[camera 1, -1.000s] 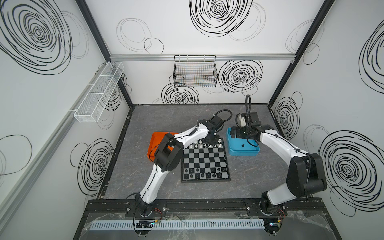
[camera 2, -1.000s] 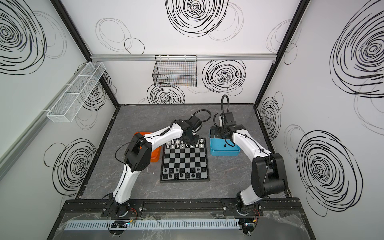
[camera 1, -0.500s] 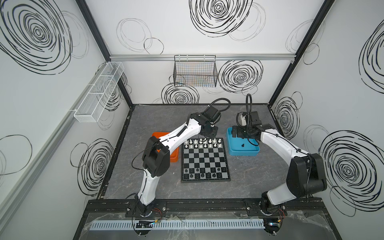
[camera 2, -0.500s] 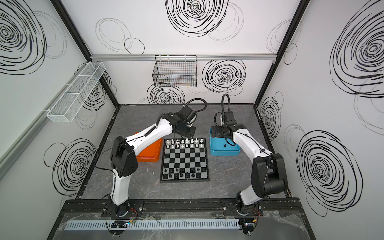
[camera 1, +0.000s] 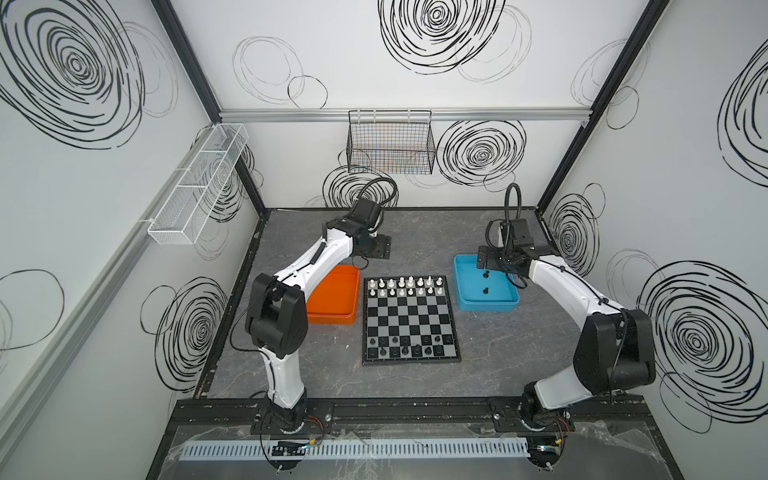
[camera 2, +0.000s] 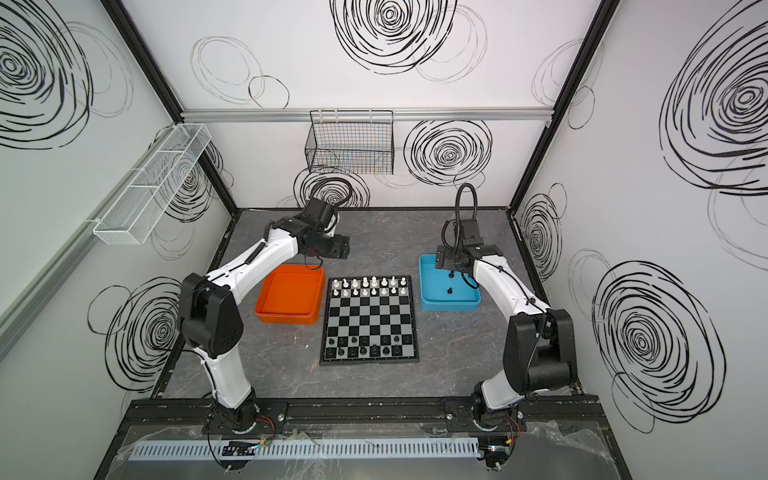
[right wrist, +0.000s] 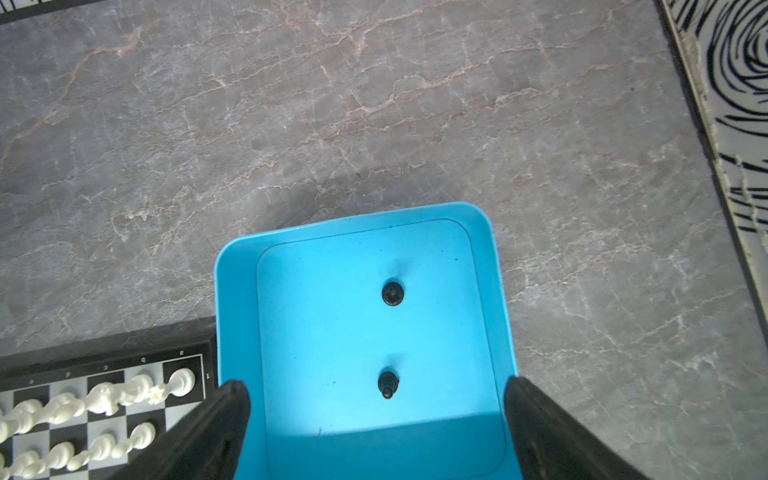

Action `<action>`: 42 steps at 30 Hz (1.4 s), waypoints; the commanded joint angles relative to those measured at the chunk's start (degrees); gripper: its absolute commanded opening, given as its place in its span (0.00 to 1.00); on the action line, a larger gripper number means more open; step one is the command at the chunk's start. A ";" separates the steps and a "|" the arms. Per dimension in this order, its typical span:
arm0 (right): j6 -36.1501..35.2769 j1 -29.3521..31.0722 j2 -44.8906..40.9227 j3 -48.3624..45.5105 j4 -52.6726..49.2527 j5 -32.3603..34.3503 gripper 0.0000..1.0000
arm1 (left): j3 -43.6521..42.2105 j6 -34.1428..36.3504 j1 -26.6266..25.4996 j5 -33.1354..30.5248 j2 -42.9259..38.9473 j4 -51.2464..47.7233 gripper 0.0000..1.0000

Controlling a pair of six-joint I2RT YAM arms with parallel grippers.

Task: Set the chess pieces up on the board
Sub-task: 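Open the left gripper and raise it back over the orange tray, then lower the open right gripper onto a black piece in the blue tray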

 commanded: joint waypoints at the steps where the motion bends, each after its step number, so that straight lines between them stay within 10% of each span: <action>1: 0.84 -0.85 1.10 1.53 -3.14 0.82 1.00 | -4.30 3.16 3.29 1.67 -4.70 8.78 0.96; 20: 0.38 -2.28 13.47 5.38 1.16 -0.64 0.58 | -12.49 1.94 10.16 4.07 -7.62 16.34 0.96; 42: -0.95 -3.06 21.18 8.36 3.08 -0.78 0.37 | -12.49 1.23 12.03 6.19 -6.40 16.17 0.96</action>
